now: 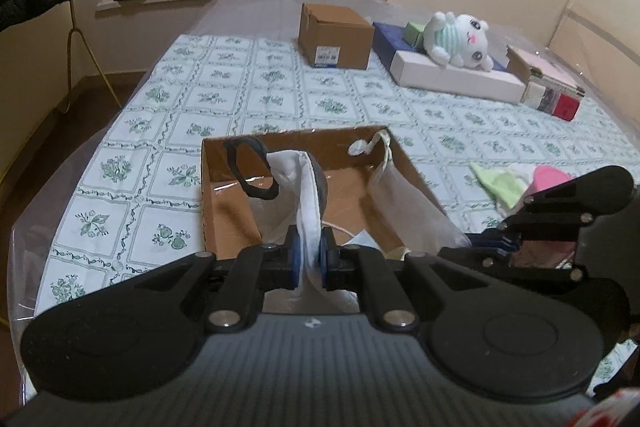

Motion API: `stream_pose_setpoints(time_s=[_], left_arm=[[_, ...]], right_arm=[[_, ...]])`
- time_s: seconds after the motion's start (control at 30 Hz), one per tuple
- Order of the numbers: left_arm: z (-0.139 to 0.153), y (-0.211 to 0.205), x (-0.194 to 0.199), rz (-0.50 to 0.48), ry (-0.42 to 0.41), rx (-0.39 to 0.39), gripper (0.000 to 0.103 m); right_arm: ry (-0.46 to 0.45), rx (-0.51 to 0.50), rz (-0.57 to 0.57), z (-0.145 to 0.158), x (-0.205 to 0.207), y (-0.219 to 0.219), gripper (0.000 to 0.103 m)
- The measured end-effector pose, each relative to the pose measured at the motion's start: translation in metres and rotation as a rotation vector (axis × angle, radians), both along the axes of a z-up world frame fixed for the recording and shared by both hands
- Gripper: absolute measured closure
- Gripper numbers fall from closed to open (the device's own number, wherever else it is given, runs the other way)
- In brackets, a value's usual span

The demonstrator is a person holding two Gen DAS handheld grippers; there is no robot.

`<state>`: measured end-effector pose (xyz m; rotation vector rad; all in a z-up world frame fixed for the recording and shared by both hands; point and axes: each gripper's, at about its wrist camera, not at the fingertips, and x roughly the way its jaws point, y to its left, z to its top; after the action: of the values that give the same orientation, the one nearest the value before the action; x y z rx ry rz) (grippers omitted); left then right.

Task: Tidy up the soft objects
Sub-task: 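Open both grippers to drop the white bag and tissue into the box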

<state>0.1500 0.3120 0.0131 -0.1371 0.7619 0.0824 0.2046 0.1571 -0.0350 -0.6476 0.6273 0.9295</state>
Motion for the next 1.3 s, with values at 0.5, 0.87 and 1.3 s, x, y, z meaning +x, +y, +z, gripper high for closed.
stream_pose_setpoints(time_s=[0.5, 0.87, 1.3], left_arm=[[-0.021, 0.007, 0.016, 0.013, 0.052, -0.003, 0.073], [0.001, -0.001, -0.015, 0.048, 0.013, 0.027, 0.051], [0.015, -0.024, -0.051, 0.111, 0.002, 0.045, 0.045]], right_arm=[[0.012, 0.007, 0.005, -0.013, -0.002, 0.002, 0.098], [0.027, 0.046, 0.018, 0.001, -0.017, -0.01, 0.063], [0.02, 0.142, 0.017, 0.031, -0.066, -0.048, 0.051]])
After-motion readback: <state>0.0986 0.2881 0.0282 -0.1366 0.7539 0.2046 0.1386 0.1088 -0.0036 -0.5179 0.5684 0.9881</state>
